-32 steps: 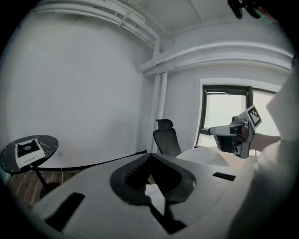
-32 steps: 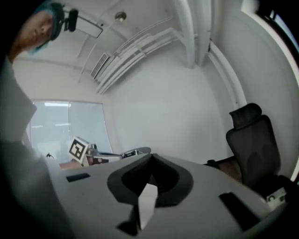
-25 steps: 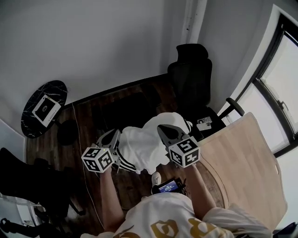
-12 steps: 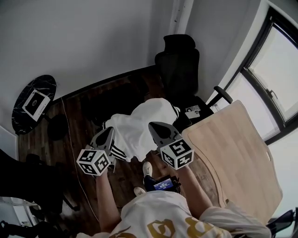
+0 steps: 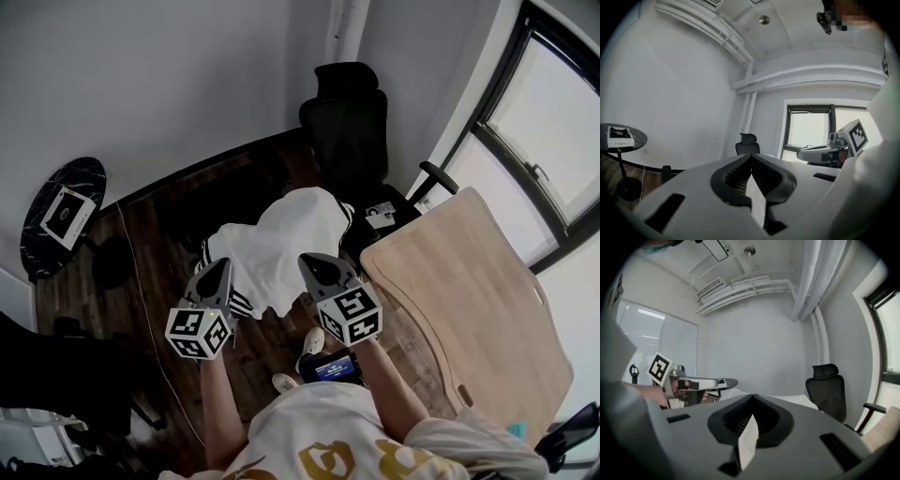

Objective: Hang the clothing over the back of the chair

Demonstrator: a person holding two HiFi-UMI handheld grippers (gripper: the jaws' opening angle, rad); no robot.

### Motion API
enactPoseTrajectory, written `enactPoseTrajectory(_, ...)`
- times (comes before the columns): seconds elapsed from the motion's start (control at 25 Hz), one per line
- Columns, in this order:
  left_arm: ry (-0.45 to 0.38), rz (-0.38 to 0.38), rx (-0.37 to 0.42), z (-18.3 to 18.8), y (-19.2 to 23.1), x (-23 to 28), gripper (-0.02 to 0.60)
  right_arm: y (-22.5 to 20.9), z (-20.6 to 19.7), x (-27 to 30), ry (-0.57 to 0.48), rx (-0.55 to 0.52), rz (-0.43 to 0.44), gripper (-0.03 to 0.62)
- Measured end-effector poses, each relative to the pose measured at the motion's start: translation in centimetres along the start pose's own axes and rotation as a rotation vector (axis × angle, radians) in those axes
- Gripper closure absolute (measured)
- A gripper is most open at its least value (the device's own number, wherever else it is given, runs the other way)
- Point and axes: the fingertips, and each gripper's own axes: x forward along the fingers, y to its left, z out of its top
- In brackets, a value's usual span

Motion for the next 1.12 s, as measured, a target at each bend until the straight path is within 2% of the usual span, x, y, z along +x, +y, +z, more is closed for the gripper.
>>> enactPoseTrajectory(0.12, 0.017, 0.031, -0.022, -1.0, 0.5, -0.2, 0.560, 0.2, 0.4, 0.3, 0.003, -0.022, 0.009, 0.582)
enactPoseTrajectory(0.36, 0.015, 0.033, 0.047, -1.1, 0.1, 0.2, 0.560, -0.9, 0.9, 0.7, -0.028, 0.019, -0.034, 0.582)
enactPoseTrajectory(0.52, 0.021, 0.061, 0.034, -1.0, 1.1, 0.8, 0.560, -1.3, 0.4, 1.3, -0.022, 0.038, -0.057, 0.582)
enactPoseTrajectory(0.84, 0.012, 0.067, 0.054, -0.3, 1.2, 1.8, 0.560, -2.7, 0.7, 1.3, -0.032, 0.048, -0.104, 0.582)
enactPoseTrajectory(1.12, 0.011, 0.057, 0.056, -0.4, 0.6, 2.1, 0.560, -2.9, 0.1, 1.1, -0.012, 0.030, -0.106, 0.583)
